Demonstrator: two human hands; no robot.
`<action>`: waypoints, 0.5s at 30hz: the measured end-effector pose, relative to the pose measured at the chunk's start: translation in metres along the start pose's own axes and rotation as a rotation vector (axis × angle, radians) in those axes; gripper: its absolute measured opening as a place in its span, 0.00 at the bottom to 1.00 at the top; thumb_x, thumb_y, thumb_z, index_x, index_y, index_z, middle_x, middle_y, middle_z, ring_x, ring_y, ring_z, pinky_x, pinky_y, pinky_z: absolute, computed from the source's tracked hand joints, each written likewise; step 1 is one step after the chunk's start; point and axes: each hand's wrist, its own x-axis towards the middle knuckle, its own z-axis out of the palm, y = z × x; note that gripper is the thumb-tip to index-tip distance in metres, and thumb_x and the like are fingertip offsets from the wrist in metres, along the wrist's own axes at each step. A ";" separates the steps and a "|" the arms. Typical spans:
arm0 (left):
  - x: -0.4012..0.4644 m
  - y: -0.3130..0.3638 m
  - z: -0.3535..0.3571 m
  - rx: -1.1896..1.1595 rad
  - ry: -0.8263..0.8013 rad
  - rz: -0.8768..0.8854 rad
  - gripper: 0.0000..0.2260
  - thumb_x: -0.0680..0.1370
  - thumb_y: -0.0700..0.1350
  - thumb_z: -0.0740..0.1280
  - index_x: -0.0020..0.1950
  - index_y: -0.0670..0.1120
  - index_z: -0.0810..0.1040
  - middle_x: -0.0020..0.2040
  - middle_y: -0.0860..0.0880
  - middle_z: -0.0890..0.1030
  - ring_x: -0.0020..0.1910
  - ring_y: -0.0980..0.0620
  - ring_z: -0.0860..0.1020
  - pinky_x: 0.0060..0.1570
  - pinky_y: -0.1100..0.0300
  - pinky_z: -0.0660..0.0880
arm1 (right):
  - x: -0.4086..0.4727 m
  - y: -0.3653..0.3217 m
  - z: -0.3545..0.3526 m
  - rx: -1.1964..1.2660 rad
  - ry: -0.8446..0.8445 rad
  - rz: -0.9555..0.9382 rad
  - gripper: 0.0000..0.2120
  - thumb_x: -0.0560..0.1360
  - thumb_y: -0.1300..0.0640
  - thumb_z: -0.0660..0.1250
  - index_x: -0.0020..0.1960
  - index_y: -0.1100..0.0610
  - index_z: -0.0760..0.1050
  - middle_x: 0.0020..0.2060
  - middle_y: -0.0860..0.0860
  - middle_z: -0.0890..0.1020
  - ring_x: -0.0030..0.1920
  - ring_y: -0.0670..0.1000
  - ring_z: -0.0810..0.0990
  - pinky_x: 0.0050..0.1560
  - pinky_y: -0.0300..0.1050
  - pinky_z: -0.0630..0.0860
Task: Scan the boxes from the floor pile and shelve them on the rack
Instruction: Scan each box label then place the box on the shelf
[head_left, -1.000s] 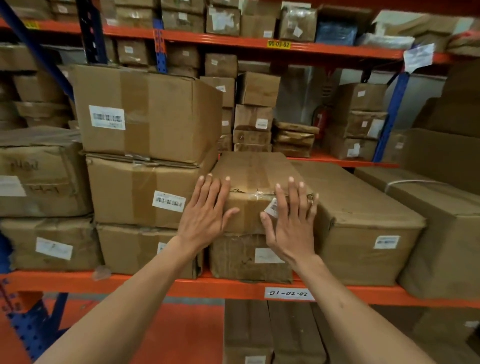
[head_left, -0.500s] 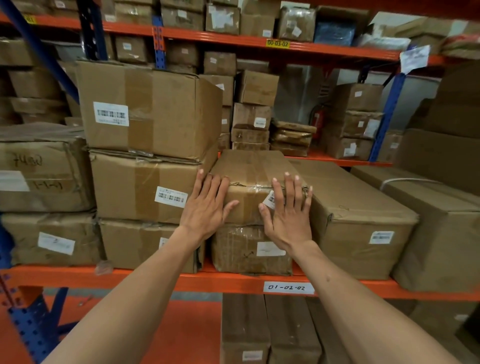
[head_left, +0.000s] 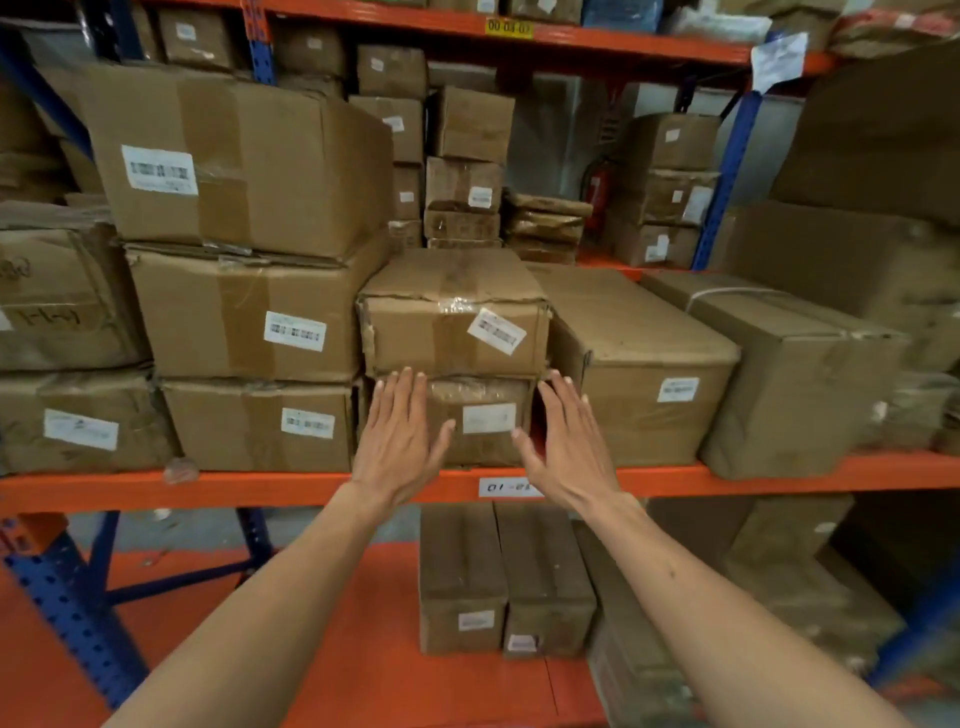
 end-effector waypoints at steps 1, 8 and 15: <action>-0.017 0.010 0.009 -0.053 -0.041 -0.023 0.31 0.80 0.59 0.56 0.69 0.34 0.70 0.66 0.34 0.73 0.66 0.34 0.72 0.69 0.43 0.67 | -0.018 0.011 0.002 0.015 -0.030 0.037 0.37 0.82 0.38 0.57 0.84 0.57 0.53 0.83 0.54 0.52 0.83 0.52 0.48 0.82 0.47 0.44; -0.140 0.100 0.068 -0.310 -0.519 -0.218 0.38 0.67 0.68 0.56 0.62 0.38 0.75 0.57 0.39 0.78 0.59 0.39 0.76 0.59 0.51 0.73 | -0.165 0.097 0.007 0.023 -0.331 0.301 0.39 0.72 0.31 0.61 0.73 0.57 0.71 0.68 0.56 0.75 0.70 0.59 0.73 0.69 0.49 0.69; -0.262 0.220 0.115 -0.353 -0.877 -0.324 0.35 0.68 0.64 0.66 0.66 0.41 0.74 0.64 0.41 0.77 0.64 0.41 0.75 0.61 0.54 0.71 | -0.328 0.194 0.006 0.067 -0.594 0.479 0.33 0.73 0.37 0.71 0.70 0.57 0.72 0.68 0.56 0.76 0.69 0.58 0.75 0.65 0.49 0.72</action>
